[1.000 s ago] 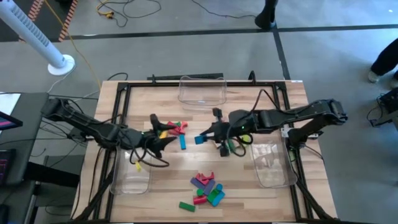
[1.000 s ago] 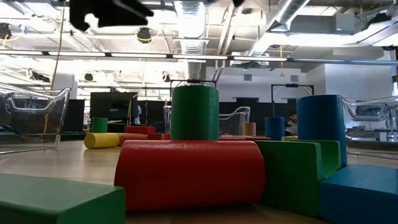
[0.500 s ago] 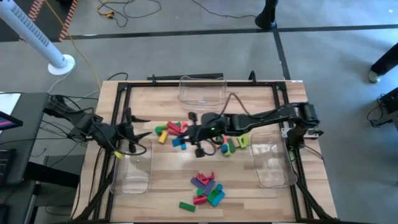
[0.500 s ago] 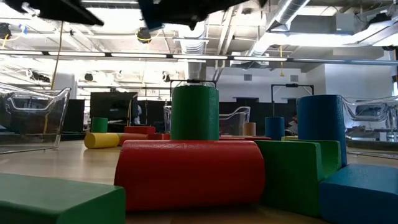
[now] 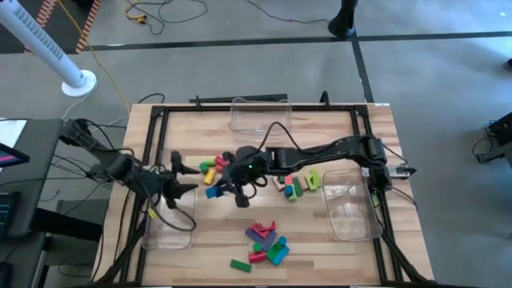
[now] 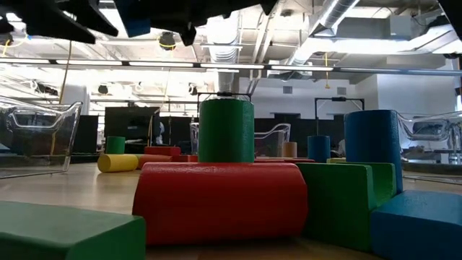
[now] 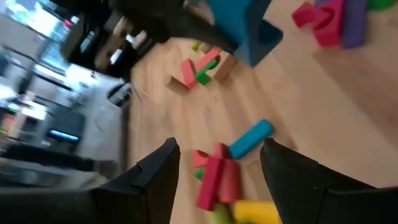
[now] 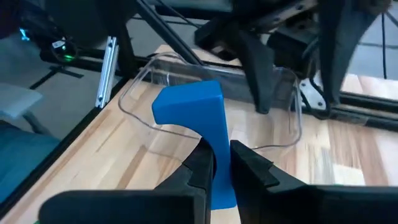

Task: Sort blocks by size
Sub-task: Put the blue arc block into the left transparent bin

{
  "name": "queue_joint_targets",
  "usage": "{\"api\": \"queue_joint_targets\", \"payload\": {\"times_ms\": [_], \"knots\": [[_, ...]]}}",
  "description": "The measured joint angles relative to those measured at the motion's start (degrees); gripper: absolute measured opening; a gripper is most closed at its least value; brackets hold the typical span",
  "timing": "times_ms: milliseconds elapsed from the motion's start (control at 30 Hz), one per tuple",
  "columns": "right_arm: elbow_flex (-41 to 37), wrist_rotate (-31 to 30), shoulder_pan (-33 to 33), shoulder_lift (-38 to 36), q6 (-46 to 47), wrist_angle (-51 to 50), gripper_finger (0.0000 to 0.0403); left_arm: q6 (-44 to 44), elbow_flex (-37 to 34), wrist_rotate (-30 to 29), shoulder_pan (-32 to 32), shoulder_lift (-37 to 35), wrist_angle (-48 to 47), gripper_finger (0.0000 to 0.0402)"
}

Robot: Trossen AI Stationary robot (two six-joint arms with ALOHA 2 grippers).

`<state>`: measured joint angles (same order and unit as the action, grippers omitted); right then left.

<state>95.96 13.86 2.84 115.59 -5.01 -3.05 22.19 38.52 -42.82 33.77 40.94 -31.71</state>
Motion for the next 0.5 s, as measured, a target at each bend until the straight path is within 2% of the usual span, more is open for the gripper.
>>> {"api": "queue_joint_targets", "payload": {"times_ms": [133,233,500], "knots": [[0.0,2.6,-0.8,0.0,1.9,-1.3,0.0068,7.2,0.0,-3.9,1.0,3.7,7.9,0.0215],[0.0,2.7,-0.9,0.0,2.2,-3.5,0.0068,12.2,0.0,-4.4,1.3,4.9,12.9,0.0216],[0.0,2.9,-0.8,0.0,2.2,-4.1,0.0068,17.2,0.0,0.1,0.1,9.3,16.3,0.0216]]}}
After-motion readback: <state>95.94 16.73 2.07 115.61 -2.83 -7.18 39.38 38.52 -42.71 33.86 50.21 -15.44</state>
